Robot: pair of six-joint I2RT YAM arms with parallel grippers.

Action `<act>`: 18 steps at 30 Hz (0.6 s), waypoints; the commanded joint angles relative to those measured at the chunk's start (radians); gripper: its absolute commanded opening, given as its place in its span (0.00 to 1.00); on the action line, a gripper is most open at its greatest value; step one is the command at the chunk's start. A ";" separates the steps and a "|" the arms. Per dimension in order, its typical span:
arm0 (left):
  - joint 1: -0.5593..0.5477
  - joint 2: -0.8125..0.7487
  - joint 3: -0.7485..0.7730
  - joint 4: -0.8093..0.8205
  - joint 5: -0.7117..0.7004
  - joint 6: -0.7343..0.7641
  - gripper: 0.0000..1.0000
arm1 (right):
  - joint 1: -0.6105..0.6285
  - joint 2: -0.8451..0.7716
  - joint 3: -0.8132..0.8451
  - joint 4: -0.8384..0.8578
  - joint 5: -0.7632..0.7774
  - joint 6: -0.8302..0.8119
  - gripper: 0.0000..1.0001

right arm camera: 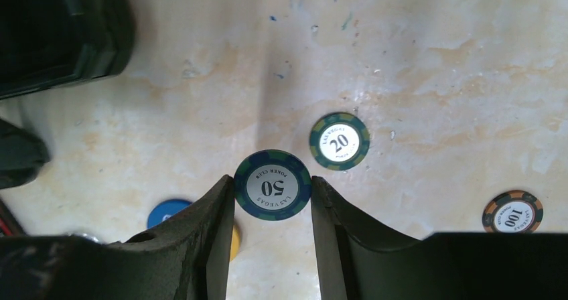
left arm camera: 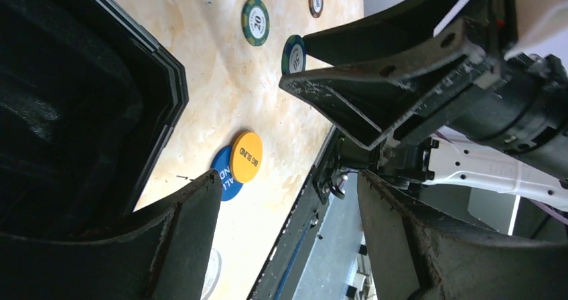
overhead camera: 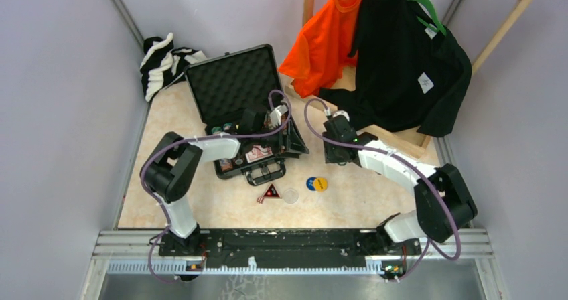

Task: Pack up texas hold em set

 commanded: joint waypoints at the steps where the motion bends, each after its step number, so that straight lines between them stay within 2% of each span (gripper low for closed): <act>1: -0.006 0.019 0.032 0.055 0.061 -0.033 0.79 | 0.050 -0.066 0.064 -0.025 0.020 0.025 0.40; 5: -0.003 0.029 0.034 0.067 0.062 -0.063 0.79 | 0.106 -0.084 0.085 -0.041 0.022 0.036 0.40; 18: -0.003 0.121 0.032 0.249 0.200 -0.216 0.73 | 0.256 -0.110 0.146 -0.053 0.040 0.045 0.40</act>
